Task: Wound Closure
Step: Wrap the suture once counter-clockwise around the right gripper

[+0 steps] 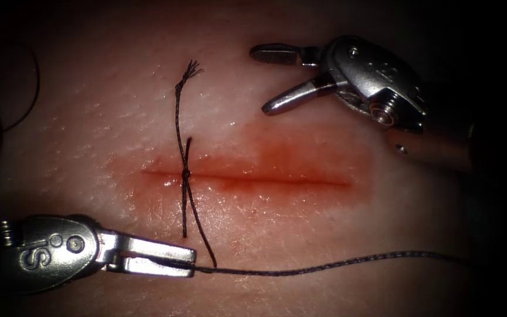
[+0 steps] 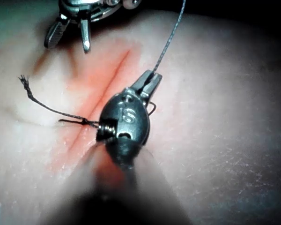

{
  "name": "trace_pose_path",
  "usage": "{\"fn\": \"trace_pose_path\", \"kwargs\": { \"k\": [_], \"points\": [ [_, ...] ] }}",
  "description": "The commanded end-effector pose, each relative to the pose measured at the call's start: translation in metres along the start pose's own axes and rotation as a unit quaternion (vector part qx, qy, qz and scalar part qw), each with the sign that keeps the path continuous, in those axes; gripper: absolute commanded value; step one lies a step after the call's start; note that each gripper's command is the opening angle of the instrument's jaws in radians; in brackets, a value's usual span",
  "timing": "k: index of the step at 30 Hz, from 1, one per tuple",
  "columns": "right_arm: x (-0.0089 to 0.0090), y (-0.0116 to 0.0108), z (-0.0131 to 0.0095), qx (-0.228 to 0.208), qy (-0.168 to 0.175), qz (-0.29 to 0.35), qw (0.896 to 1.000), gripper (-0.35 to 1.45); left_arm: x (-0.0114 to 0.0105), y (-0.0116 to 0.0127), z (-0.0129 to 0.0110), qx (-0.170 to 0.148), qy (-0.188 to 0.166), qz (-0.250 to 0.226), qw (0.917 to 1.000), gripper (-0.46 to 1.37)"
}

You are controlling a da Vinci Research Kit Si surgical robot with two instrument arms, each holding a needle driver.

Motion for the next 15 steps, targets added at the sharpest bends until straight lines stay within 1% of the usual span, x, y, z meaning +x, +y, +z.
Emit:
{"fn": "trace_pose_path", "kwargs": {
  "k": [1,2,3,4,6,10,15],
  "points": [
    [-0.0002,-0.0011,0.0004,0.024,0.005,0.006,1.000,0.26,0.0003,-0.0003,0.0000,-0.014,0.004,0.000,0.9999,-0.35],
    [-0.0004,-0.0017,0.0007,0.033,0.006,0.009,0.999,-0.07,0.0006,-0.0005,0.0001,-0.022,0.006,0.002,0.9997,-0.35],
    [-0.0008,-0.0025,0.0012,0.041,0.007,0.009,0.999,-0.35,0.0008,-0.0007,0.0002,-0.028,0.008,0.002,0.9996,-0.35],
    [-0.0010,-0.0028,0.0015,0.045,0.008,0.010,0.999,-0.35,0.0009,-0.0009,0.0004,-0.036,0.011,0.002,0.9993,-0.35],
    [-0.0018,-0.0038,0.0028,0.056,0.009,0.006,0.998,-0.35,0.0012,-0.0014,0.0007,-0.057,0.019,0.012,0.9981,-0.35],
    [-0.0029,-0.0046,0.0044,0.073,0.010,-0.003,0.997,-0.35,0.0014,-0.0023,0.0009,-0.093,0.029,0.026,0.9949,-0.35],
    [-0.0033,-0.0045,0.0052,0.064,0.011,-0.005,0.998,-0.35,0.0012,-0.0029,0.0009,-0.111,0.036,0.035,0.9926,-0.35]
  ]
}}
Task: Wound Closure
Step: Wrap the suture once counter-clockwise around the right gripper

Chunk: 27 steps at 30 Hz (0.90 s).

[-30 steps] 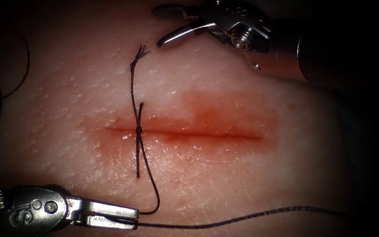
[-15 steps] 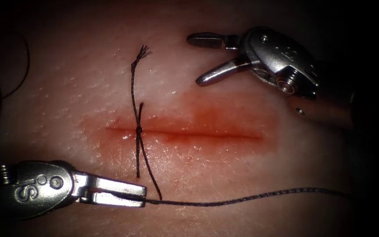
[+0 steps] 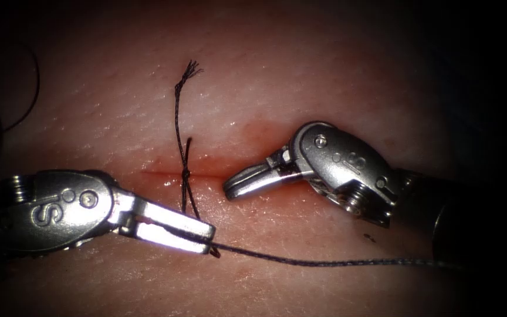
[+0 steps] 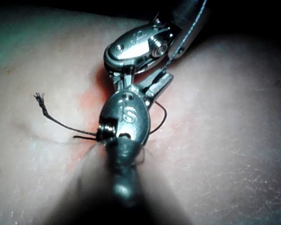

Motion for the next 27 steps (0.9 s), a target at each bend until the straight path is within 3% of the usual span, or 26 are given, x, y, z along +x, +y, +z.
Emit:
{"fn": "trace_pose_path", "kwargs": {
  "k": [1,8,15,22,27],
  "points": [
    [-0.0002,0.0000,0.0003,-0.006,0.002,-0.001,1.000,-0.35,-0.0001,-0.0003,0.0000,-0.008,0.001,0.004,1.0000,-0.35],
    [-0.0013,0.0005,0.0030,-0.014,0.011,-0.008,1.000,-0.35,-0.0001,-0.0033,0.0002,-0.032,0.024,0.039,0.9984,-0.35],
    [-0.0024,0.0007,0.0063,0.012,0.018,-0.011,1.000,-0.35,-0.0010,-0.0061,0.0001,-0.051,0.034,0.069,0.9957,-0.35],
    [-0.0014,0.0008,0.0079,0.039,0.048,-0.011,0.998,-0.35,-0.0021,-0.0083,-0.0011,-0.062,0.040,0.105,0.9917,-0.35],
    [-0.0005,0.0005,0.0083,0.052,0.072,-0.011,0.996,-0.35,-0.0043,-0.0103,-0.0028,-0.055,0.034,0.123,0.9903,-0.35]
  ]
}}
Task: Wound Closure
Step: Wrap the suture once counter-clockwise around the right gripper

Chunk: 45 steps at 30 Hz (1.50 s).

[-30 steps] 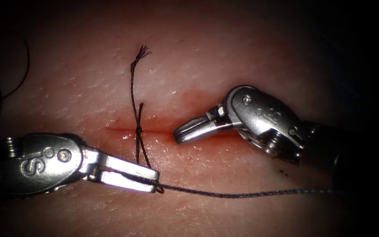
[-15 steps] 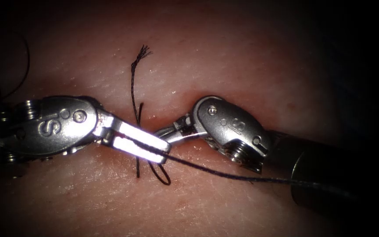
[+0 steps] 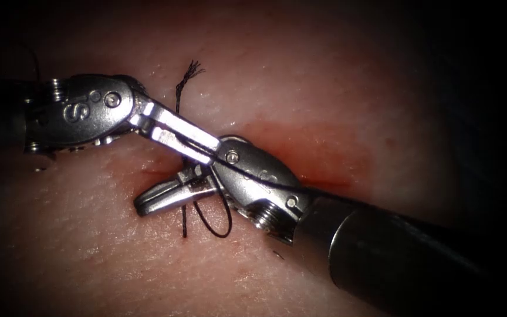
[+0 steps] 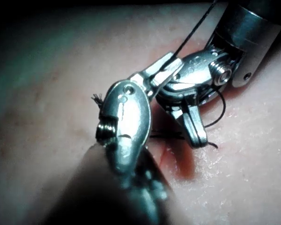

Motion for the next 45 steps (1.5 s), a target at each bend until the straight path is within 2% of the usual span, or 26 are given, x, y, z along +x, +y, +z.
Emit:
{"fn": "trace_pose_path", "kwargs": {
  "k": [1,8,13,15,23,29,35,45],
  "points": [
    [0.0000,-0.0001,0.0001,0.001,0.002,0.000,1.000,-0.35,-0.0006,-0.0002,-0.0005,0.004,-0.005,0.001,1.0000,-0.35],
    [-0.0001,-0.0002,-0.0001,0.001,0.015,0.002,1.000,-0.35,-0.0031,0.0000,-0.0021,0.004,-0.013,0.019,0.9997,-0.35],
    [0.0001,-0.0001,-0.0002,-0.006,0.057,0.007,0.998,-0.35,-0.0047,0.0005,-0.0021,0.003,-0.017,0.037,0.9992,-0.35],
    [0.0003,0.0000,-0.0005,-0.023,0.068,0.011,0.997,-0.35,-0.0051,0.0007,-0.0023,0.002,-0.018,0.042,0.9990,-0.35],
    [0.0006,0.0003,-0.0026,-0.057,0.089,0.015,0.994,-0.35,-0.0050,0.0015,-0.0036,0.008,-0.007,0.052,0.9986,-0.35],
    [0.0006,0.0009,-0.0045,-0.110,0.123,0.029,0.986,-0.35,-0.0046,0.0028,-0.0035,0.009,-0.005,0.061,0.9981,-0.35],
    [0.0013,0.0011,-0.0049,-0.159,0.162,0.050,0.973,-0.35,-0.0044,0.0033,-0.0030,0.011,-0.003,0.064,0.9979,-0.35],
    [0.0012,0.0010,-0.0046,-0.170,0.175,0.079,0.967,-0.35,-0.0050,0.0041,-0.0024,0.020,-0.003,0.071,0.9973,-0.35]
  ]
}}
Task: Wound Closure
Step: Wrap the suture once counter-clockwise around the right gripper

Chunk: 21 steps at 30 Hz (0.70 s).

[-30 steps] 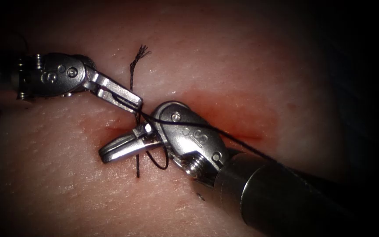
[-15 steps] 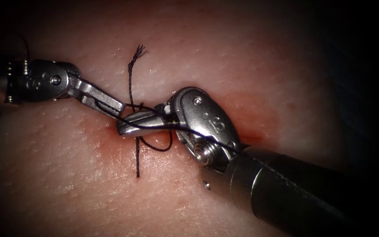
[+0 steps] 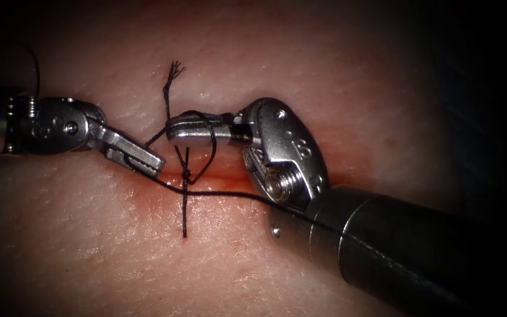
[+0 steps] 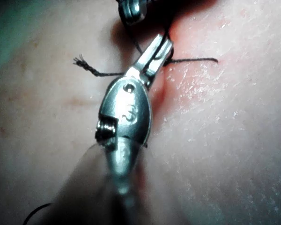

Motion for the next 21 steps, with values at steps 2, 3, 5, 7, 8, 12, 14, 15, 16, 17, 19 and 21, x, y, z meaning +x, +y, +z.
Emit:
{"fn": "trace_pose_path", "kwargs": {
  "k": [2,3,5,7,8,12,14,15,16,17,19,21],
  "points": [
    [-0.0004,-0.0004,0.0001,0.000,-0.001,0.000,1.000,-0.35,-0.0001,0.0000,0.0004,0.005,0.000,-0.003,1.0000,-0.35],
    [-0.0006,-0.0005,0.0001,0.001,-0.002,-0.001,1.000,-0.35,-0.0002,0.0000,0.0006,0.006,0.000,-0.002,1.0000,-0.35],
    [-0.0011,-0.0007,0.0002,0.002,-0.003,0.000,1.000,-0.35,-0.0001,0.0000,0.0009,0.010,-0.003,-0.006,0.9999,-0.35],
    [-0.0014,-0.0009,0.0002,0.003,-0.004,-0.002,1.000,-0.35,0.0000,0.0001,0.0013,0.015,-0.003,-0.006,0.9999,-0.35],
    [-0.0015,-0.0010,0.0001,0.004,-0.004,-0.002,1.000,-0.35,0.0000,0.0001,0.0015,0.016,-0.003,-0.006,0.9999,-0.35],
    [-0.0014,-0.0011,0.0000,0.004,-0.004,-0.004,1.000,-0.35,0.0005,0.0007,0.0021,0.027,-0.004,-0.006,0.9996,-0.35],
    [-0.0013,-0.0010,0.0000,0.002,-0.003,-0.004,1.000,-0.35,0.0007,0.0010,0.0023,0.032,-0.008,-0.007,0.9994,-0.35],
    [-0.0013,-0.0010,0.0000,0.003,-0.003,-0.007,1.000,-0.32,0.0008,0.0012,0.0023,0.036,-0.011,-0.007,0.9993,-0.35],
    [-0.0013,-0.0011,0.0000,-0.008,-0.002,-0.005,1.000,-0.23,0.0010,0.0015,0.0024,0.042,-0.016,-0.007,0.9990,-0.35],
    [-0.0013,-0.0011,0.0000,-0.014,-0.002,-0.002,1.000,-0.19,0.0011,0.0016,0.0025,0.047,-0.019,-0.008,0.9987,-0.35],
    [-0.0013,-0.0013,0.0000,-0.034,-0.009,-0.001,0.999,0.06,0.0014,0.0022,0.0027,0.060,-0.029,-0.009,0.9978,-0.35],
    [-0.0013,-0.0015,0.0001,-0.054,-0.015,0.000,0.998,0.18,0.0018,0.0027,0.0031,0.080,-0.044,-0.013,0.9958,-0.35]
  ]
}}
